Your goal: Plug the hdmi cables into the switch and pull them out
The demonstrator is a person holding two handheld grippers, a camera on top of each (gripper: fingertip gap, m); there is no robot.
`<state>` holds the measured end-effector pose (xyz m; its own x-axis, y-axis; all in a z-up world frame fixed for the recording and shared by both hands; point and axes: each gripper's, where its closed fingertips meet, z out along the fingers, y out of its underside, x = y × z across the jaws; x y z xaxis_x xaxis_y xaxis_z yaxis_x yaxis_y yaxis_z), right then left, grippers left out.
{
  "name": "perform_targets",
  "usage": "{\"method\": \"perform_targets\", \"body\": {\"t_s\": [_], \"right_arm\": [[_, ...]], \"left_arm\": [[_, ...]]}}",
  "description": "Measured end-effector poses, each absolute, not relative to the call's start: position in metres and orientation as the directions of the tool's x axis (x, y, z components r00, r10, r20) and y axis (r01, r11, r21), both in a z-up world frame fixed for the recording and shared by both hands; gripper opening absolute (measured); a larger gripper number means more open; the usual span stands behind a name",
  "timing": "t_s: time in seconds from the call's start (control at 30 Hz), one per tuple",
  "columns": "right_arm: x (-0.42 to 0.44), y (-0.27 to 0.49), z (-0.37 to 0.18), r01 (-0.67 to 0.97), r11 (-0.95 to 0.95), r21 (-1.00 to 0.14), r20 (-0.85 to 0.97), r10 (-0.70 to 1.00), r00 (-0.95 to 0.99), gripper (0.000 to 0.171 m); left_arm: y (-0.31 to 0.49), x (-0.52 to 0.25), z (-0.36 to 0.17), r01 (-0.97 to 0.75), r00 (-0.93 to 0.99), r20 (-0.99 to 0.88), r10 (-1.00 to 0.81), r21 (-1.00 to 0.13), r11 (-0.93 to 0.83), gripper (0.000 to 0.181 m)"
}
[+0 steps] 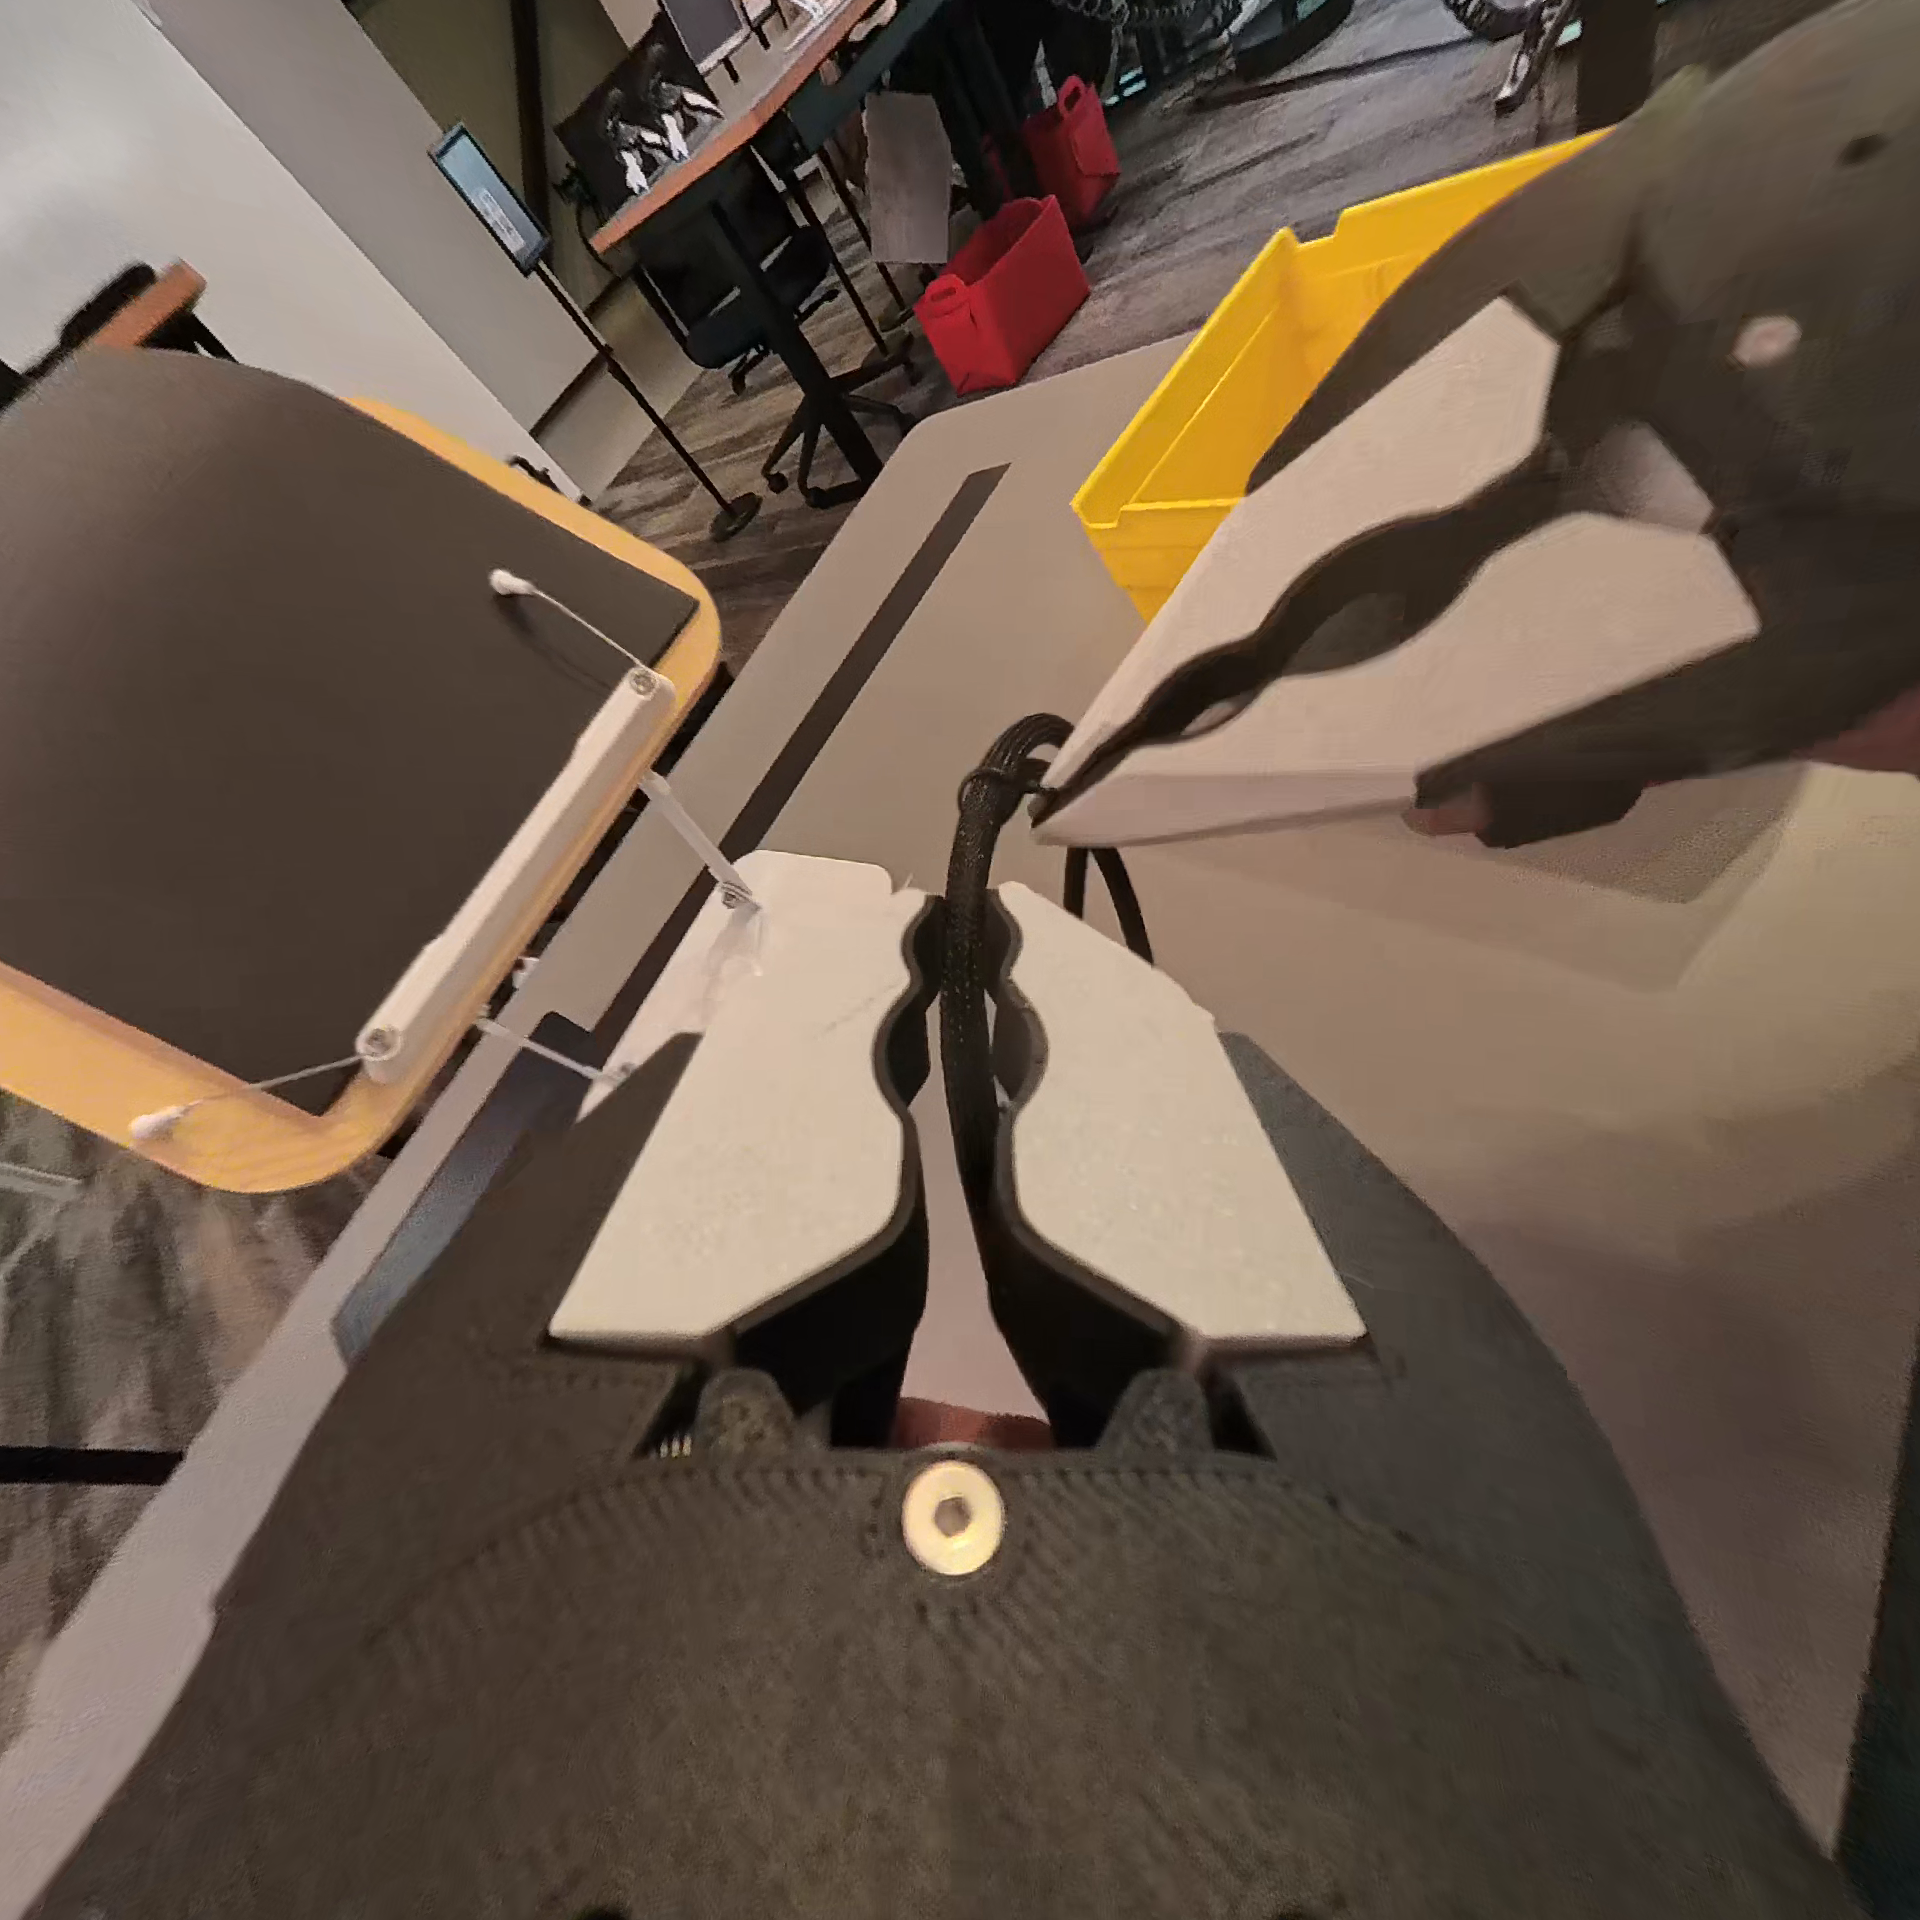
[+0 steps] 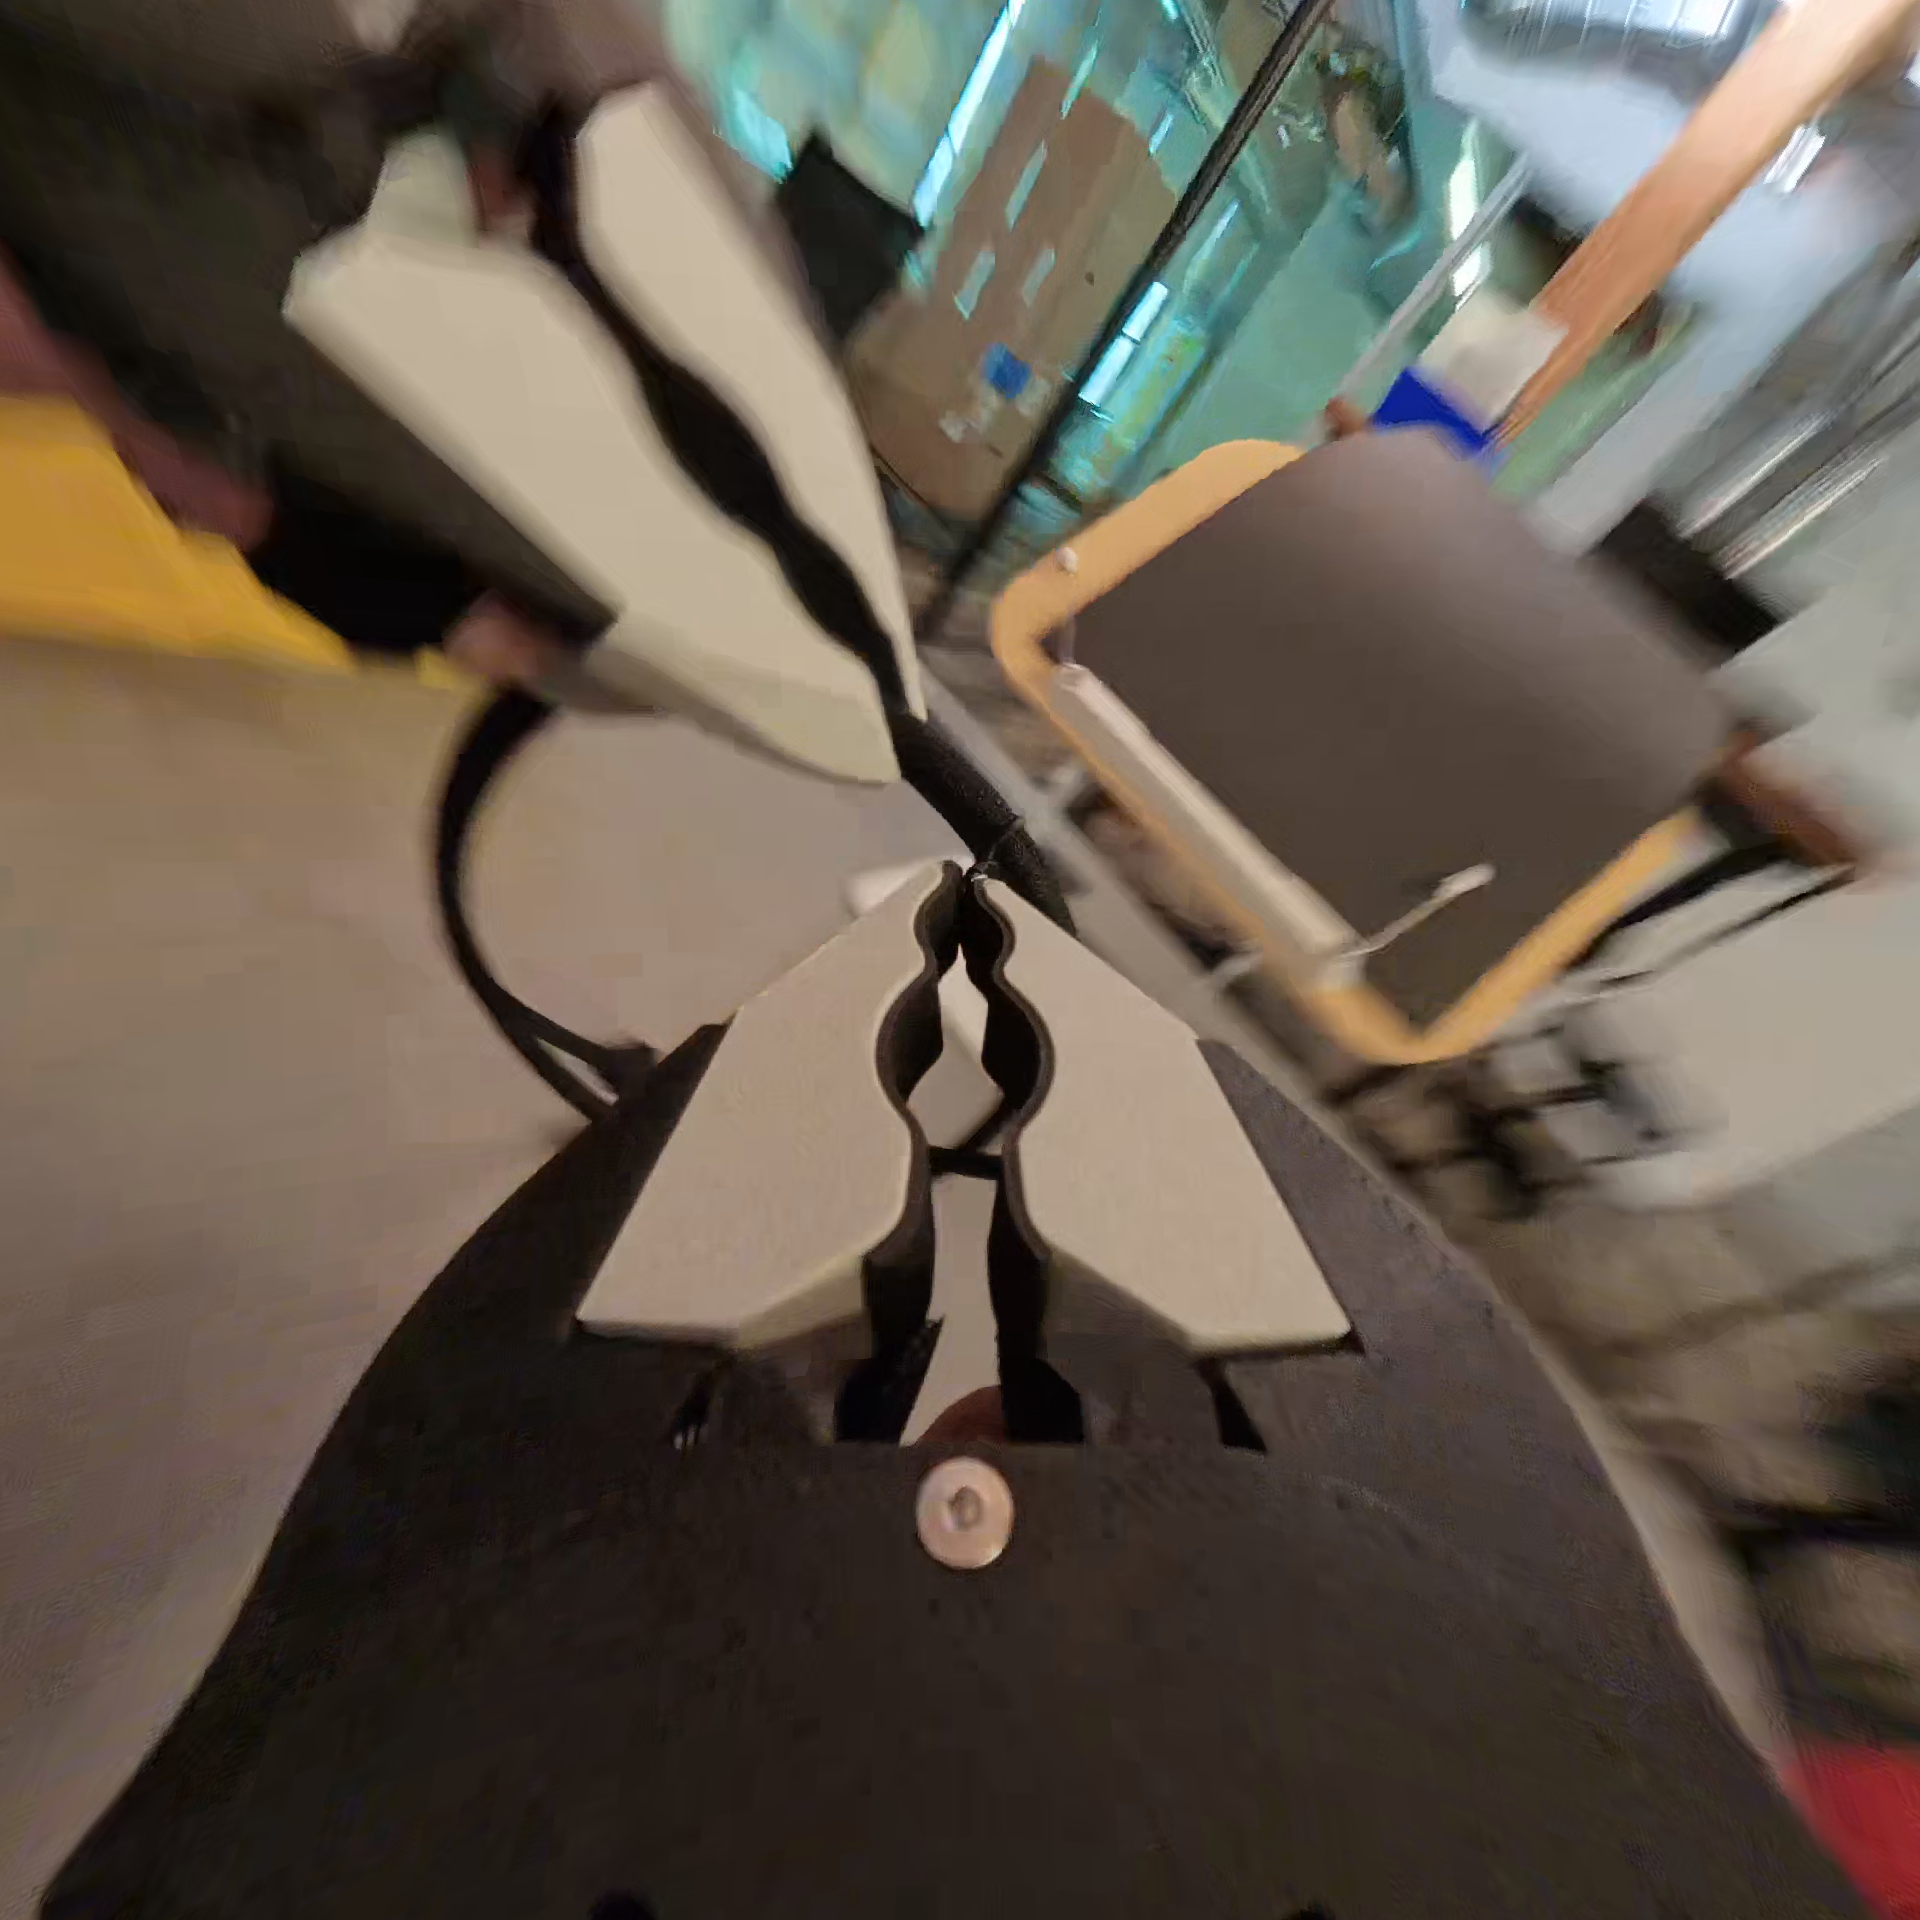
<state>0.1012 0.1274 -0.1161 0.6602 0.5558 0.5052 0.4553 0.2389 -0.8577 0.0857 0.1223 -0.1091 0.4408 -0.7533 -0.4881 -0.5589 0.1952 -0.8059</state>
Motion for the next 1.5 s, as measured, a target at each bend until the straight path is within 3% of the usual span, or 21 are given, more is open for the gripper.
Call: {"method": "perform_targets", "body": {"t_s": [0.03,0.1,0.13,0.23,0.37,0.47,0.57,0.73,0.9,1.27,1.37,1.5], "right_arm": [[0.104,0.130,-0.117,0.618,0.297,-0.728,0.677,0.452,0.581,0.000],[0.104,0.132,-0.119,0.845,0.345,-0.408,0.907,0.262,0.331,0.000],[0.102,0.133,-0.121,0.885,0.345,-0.314,0.942,0.228,0.245,0.000],[0.101,0.137,-0.123,0.891,0.364,-0.272,0.953,0.230,0.197,0.000],[0.098,0.132,-0.117,0.745,0.366,-0.558,0.822,0.365,0.437,0.003],[0.092,0.123,-0.121,0.513,0.269,-0.815,0.564,0.568,0.599,0.014],[0.089,0.120,-0.122,0.230,0.126,-0.965,0.251,0.699,0.670,0.011],[0.095,0.122,-0.110,-0.186,-0.113,-0.976,-0.205,0.768,0.607,0.008],[0.094,0.125,-0.111,-0.321,-0.230,-0.919,-0.374,0.767,0.521,0.003],[0.094,0.125,-0.109,-0.431,-0.272,-0.861,-0.467,0.757,0.456,0.000],[0.093,0.124,-0.110,-0.305,-0.174,-0.936,-0.323,0.767,0.555,0.000],[0.089,0.125,-0.111,0.147,0.103,-0.984,0.178,0.679,0.712,0.000]], "left_arm": [[0.123,0.086,-0.110,-0.549,0.447,-0.464,-0.765,-0.817,0.175,0.005],[0.124,0.086,-0.111,-0.531,0.456,-0.418,-0.786,-0.836,0.137,0.006],[0.124,0.086,-0.112,-0.525,0.458,-0.394,-0.797,-0.843,0.114,0.006],[0.127,0.083,-0.114,-0.512,0.473,-0.359,-0.805,-0.855,0.080,0.006],[0.126,0.081,-0.111,-0.497,0.485,-0.375,-0.790,-0.862,0.104,0.006],[0.126,0.080,-0.110,-0.502,0.482,-0.421,-0.769,-0.852,0.151,0.006],[0.124,0.082,-0.113,-0.490,0.480,-0.412,-0.775,-0.858,0.153,0.006],[0.123,0.081,-0.111,-0.482,0.491,-0.435,-0.755,-0.857,0.180,0.006],[0.122,0.083,-0.111,-0.490,0.490,-0.458,-0.742,-0.849,0.201,0.006],[0.122,0.082,-0.111,-0.490,0.500,-0.473,-0.726,-0.845,0.213,0.006],[0.121,0.082,-0.111,-0.490,0.499,-0.471,-0.728,-0.846,0.211,0.006],[0.121,0.083,-0.108,-0.490,0.499,-0.463,-0.732,-0.848,0.203,0.006]]}}
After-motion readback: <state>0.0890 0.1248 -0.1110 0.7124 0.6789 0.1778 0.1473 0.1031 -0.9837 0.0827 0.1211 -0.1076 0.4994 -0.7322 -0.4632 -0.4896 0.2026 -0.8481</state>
